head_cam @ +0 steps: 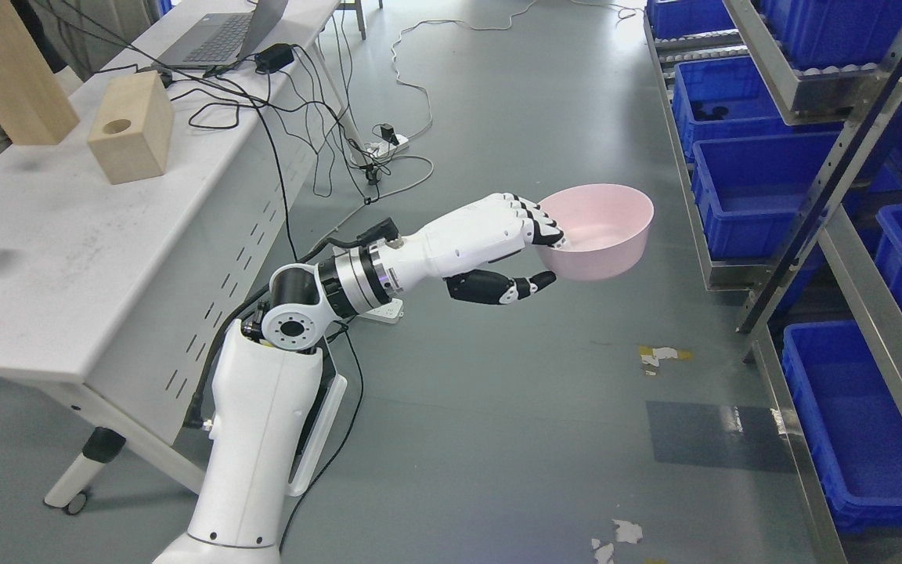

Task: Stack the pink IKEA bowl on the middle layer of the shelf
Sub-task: 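Hold the pink bowl in the left hand while driving to the other shelf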

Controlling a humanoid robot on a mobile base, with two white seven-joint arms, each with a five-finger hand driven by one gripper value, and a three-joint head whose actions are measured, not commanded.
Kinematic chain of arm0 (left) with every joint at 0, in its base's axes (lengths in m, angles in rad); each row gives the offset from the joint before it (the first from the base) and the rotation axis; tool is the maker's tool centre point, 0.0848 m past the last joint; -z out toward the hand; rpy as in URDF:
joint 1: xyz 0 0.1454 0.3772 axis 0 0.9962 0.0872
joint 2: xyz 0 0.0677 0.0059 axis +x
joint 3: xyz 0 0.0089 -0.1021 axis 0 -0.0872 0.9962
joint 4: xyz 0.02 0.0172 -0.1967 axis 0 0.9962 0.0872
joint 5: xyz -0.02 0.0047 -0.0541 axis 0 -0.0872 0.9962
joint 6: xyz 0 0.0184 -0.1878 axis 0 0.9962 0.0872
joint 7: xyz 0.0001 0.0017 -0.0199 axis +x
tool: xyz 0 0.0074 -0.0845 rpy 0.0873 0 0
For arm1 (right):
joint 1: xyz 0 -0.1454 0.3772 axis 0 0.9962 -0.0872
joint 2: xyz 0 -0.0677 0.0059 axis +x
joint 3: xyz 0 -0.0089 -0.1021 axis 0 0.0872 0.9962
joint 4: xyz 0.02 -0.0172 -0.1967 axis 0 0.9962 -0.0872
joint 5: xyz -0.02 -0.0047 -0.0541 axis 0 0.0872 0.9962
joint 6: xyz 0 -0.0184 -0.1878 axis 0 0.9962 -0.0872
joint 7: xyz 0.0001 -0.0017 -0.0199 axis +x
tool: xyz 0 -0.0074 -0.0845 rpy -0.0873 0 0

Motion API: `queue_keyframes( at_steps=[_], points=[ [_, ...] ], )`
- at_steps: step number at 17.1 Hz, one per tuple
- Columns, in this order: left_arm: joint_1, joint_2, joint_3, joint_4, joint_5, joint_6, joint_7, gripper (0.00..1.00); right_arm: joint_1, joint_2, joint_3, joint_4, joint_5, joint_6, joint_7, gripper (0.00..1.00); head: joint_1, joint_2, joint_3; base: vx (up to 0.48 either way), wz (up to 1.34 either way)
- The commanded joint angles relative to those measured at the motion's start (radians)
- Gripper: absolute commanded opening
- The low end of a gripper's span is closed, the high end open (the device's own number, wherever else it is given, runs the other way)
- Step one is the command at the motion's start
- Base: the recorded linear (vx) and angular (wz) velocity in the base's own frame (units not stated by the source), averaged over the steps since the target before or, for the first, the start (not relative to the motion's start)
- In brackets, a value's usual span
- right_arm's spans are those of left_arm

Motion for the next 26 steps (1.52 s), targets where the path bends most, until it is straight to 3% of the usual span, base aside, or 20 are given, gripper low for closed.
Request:
queue_keyframes(
  at_steps=[1, 6, 14, 19, 22, 26],
  points=[
    [-0.031, 0.017, -0.004, -0.001, 0.002, 0.000, -0.001, 0.04, 0.023, -0.017, 0.000, -0.017, 0.000, 0.001, -0.007, 1.00, 0.0000, 0.000, 0.000, 0.087, -0.24],
    [-0.223, 0.017, -0.024, 0.006, 0.013, 0.000, -0.004, 0.04, 0.023, -0.017, 0.000, -0.017, 0.000, 0.001, -0.007, 1.00, 0.0000, 0.000, 0.000, 0.057, -0.45],
    [-0.427, 0.017, 0.021, 0.037, -0.007, 0.000, -0.087, 0.04, 0.023, -0.017, 0.000, -0.017, 0.000, 0.001, -0.007, 1.00, 0.0000, 0.000, 0.000, 0.019, -1.28],
    [-0.487, 0.017, 0.162, 0.075, -0.213, 0.074, -0.137, 0.04, 0.023, -0.017, 0.000, -0.017, 0.000, 0.001, -0.007, 1.00, 0.0000, 0.000, 0.000, 0.003, -1.19],
    [-0.539, 0.078, 0.165, 0.194, -0.280, 0.080, -0.137, 0.04, 0.023, -0.017, 0.000, -0.017, 0.000, 0.001, -0.007, 1.00, 0.0000, 0.000, 0.000, 0.016, -0.92],
    [-0.591, 0.074, 0.157, 0.296, -0.395, 0.079, -0.136, 0.04, 0.023, -0.017, 0.000, -0.017, 0.000, 0.001, -0.007, 1.00, 0.0000, 0.000, 0.000, 0.031, -0.76]
  ],
)
